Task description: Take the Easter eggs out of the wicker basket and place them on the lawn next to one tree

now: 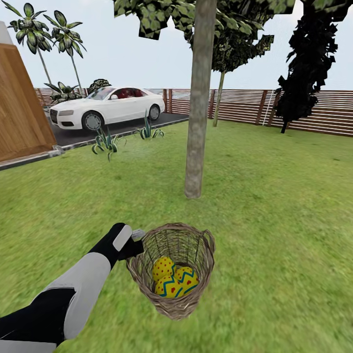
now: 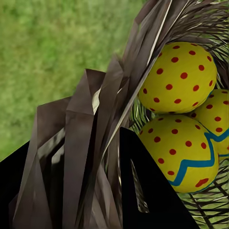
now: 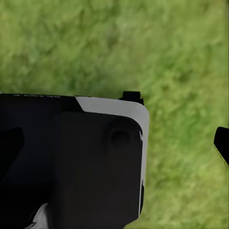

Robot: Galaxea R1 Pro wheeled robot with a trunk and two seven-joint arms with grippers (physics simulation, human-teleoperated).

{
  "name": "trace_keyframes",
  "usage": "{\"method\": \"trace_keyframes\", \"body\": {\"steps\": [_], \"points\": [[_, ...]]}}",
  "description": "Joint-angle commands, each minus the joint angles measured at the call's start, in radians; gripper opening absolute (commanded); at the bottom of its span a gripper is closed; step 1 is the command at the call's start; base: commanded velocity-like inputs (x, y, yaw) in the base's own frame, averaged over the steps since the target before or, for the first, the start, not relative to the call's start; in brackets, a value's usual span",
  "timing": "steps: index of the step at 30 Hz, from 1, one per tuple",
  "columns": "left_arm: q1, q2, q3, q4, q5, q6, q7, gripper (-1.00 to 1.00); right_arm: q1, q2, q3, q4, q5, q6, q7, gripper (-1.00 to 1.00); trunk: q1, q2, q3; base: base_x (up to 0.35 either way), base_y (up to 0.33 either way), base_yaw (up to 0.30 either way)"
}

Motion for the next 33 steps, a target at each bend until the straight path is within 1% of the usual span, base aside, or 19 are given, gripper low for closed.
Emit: {"method": "trace_keyframes", "body": {"steps": [1,4,8,23,27,28,29,30,33], "points": [[-0.001,-0.001,0.007,-0.002,0.019,-0.002,0.008,-1.00,-0.002,-0.001,-0.008,0.004,0.007,-0.008,0.000,1.00,0.001,-0.002,-0.002,0.339,0.000,0.000],[-0.001,-0.001,0.007,-0.002,0.019,-0.002,0.008,-1.00,-0.002,-0.003,-0.010,0.003,0.005,-0.014,0.000,1.00,0.001,-0.002,-0.002,0.339,0.000,0.000],[-0.001,0.000,0.007,-0.002,0.018,-0.002,0.008,-1.00,-0.002,-0.007,-0.010,-0.002,0.014,-0.018,-0.002,1.00,0.001,-0.002,-0.002,0.339,0.000,0.000],[-0.001,0.001,0.007,-0.002,0.019,-0.002,0.008,-1.00,-0.002,-0.004,-0.010,-0.002,0.010,-0.018,-0.002,1.00,0.001,-0.002,-0.002,0.339,0.000,0.000],[-0.001,0.001,0.007,-0.001,0.019,-0.002,0.009,-1.00,-0.001,0.006,-0.011,-0.008,0.015,-0.019,0.000,1.00,0.001,-0.002,-0.002,0.339,0.000,0.000],[-0.001,0.001,0.007,-0.001,0.018,-0.002,0.009,-1.00,-0.002,0.011,-0.011,-0.007,0.013,-0.019,0.001,1.00,0.001,-0.002,-0.002,0.339,0.000,0.000],[-0.001,0.001,0.007,-0.001,0.018,-0.002,0.009,-1.00,-0.002,0.022,-0.011,-0.006,0.010,-0.019,0.001,1.00,0.001,-0.002,-0.002,0.339,0.000,0.000],[-0.001,0.001,0.007,-0.001,0.018,-0.002,0.009,-1.00,-0.002,0.025,-0.011,-0.002,0.011,-0.017,0.001,1.00,0.001,-0.002,-0.002,0.339,0.000,0.000],[-0.001,0.001,0.007,-0.001,0.018,-0.002,0.010,-1.00,-0.002,0.024,-0.010,0.000,0.013,-0.006,0.000,1.00,0.001,-0.002,-0.002,0.339,0.000,0.000]]}}
